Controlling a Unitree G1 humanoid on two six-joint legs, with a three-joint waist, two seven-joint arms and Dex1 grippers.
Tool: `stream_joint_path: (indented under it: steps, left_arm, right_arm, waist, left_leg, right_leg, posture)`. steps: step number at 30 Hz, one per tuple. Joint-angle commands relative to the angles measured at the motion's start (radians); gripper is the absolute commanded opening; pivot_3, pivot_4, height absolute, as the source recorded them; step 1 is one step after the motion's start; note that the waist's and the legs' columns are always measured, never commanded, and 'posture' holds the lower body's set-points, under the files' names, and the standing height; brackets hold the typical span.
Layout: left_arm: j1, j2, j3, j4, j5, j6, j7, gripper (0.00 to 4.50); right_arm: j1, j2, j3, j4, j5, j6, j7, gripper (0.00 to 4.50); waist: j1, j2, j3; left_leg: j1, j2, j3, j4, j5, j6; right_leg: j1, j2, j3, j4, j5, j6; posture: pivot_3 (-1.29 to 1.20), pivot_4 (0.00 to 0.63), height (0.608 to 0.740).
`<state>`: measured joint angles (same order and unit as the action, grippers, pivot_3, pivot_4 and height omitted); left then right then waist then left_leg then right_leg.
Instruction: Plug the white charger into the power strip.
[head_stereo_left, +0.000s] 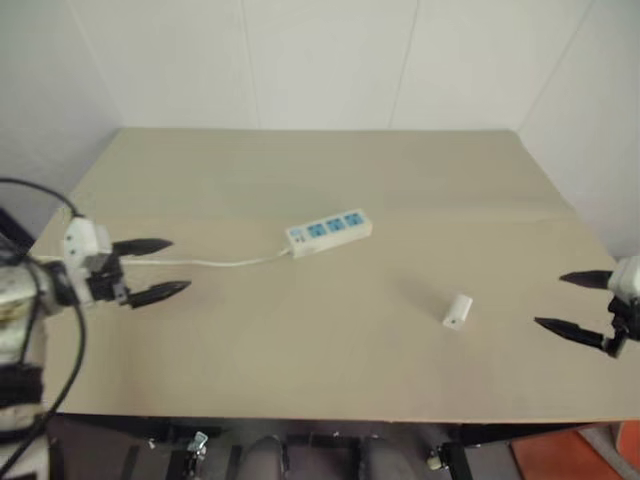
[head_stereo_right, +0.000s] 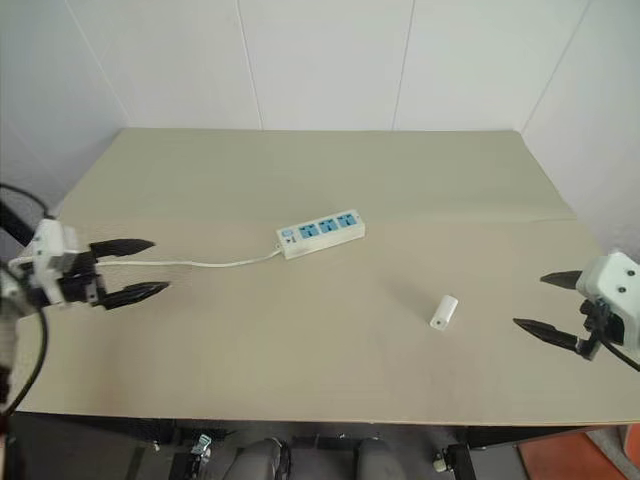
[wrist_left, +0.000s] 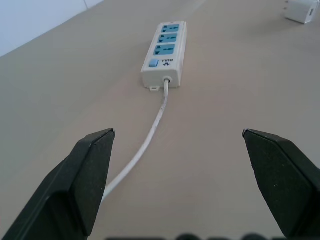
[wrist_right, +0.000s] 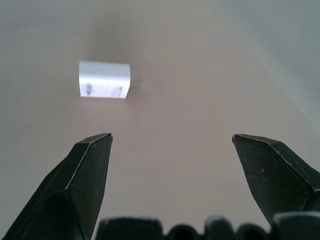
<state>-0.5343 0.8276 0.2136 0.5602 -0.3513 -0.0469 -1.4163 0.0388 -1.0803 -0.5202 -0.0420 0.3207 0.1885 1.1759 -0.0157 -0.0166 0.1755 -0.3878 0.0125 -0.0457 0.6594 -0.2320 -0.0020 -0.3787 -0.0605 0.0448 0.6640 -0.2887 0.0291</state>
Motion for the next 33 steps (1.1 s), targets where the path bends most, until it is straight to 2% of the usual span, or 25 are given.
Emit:
stream_joint_path:
  steps: [1,6,9,17,20,23,33]
  left_arm:
    - [-0.174,-0.072,-0.077,0.240,0.083,-0.107,-0.012,4.48]
    - [-0.381,-0.184,-0.144,0.560,0.188,-0.219,0.009,4.48]
    - [-0.460,-0.234,-0.179,0.680,0.265,-0.238,0.104,4.48]
    - [-0.498,-0.326,-0.243,0.779,0.423,-0.187,0.336,4.48]
    - [-0.496,-0.351,-0.250,0.790,0.450,-0.139,0.362,4.48]
    - [-0.505,-0.364,-0.243,0.793,0.455,-0.091,0.362,3.92]
    - [-0.534,-0.348,-0.218,0.790,0.451,-0.024,0.282,0.76]
  right_arm:
    - [-0.074,0.017,0.027,-0.096,0.055,0.058,-0.053,4.50]
    - [-0.161,0.048,0.093,-0.231,0.080,0.138,-0.138,4.50]
    - [-0.207,0.067,0.107,-0.321,0.128,0.222,-0.199,4.50]
    - [-0.241,0.092,0.117,-0.481,0.190,0.341,-0.290,4.50]
    - [-0.219,0.097,0.107,-0.503,0.198,0.360,-0.301,4.50]
    - [-0.199,0.097,0.104,-0.502,0.192,0.367,-0.304,4.50]
    - [-0.206,0.106,0.149,-0.473,0.179,0.346,-0.303,4.50]
  waist:
    - [0.001,0.000,0.000]
    - [-0.002,-0.001,0.000]
    - [-0.003,-0.001,0.000]
    - [0.003,-0.001,0.000]
    - [0.007,-0.001,-0.001]
    - [0.012,-0.002,-0.001]
    - [0.003,-0.002,-0.001]
  left_leg:
    - [-0.002,0.000,0.000,0.000,0.000,0.000]
    - [-0.013,-0.001,-0.001,0.003,0.000,0.000]
    - [-0.016,-0.001,-0.001,0.003,0.000,0.000]
    - [-0.018,-0.002,-0.003,0.004,0.000,0.000]
    - [-0.017,-0.003,-0.004,0.004,0.000,0.000]
    - [-0.014,-0.004,-0.005,0.005,0.000,0.000]
    - [-0.012,-0.004,-0.005,0.005,0.000,0.000]
  right_leg:
    - [-0.002,0.000,0.000,0.000,0.000,0.000]
    - [-0.011,0.000,-0.001,0.001,0.001,0.001]
    - [-0.014,0.000,-0.001,0.000,0.001,0.001]
    - [-0.015,0.000,-0.002,0.001,0.002,0.001]
    - [-0.014,0.000,-0.002,0.001,0.002,0.001]
    - [-0.010,-0.001,-0.002,0.001,0.001,0.001]
    - [-0.009,-0.001,-0.002,0.002,0.002,0.001]
  posture:
    - [0.00,0.150,0.740]
    - [0.00,0.150,0.740]
    - [0.00,0.150,0.740]
    - [0.00,0.150,0.740]
    - [0.00,0.150,0.740]
    - [0.00,0.150,0.740]
    - [0.00,0.150,0.740]
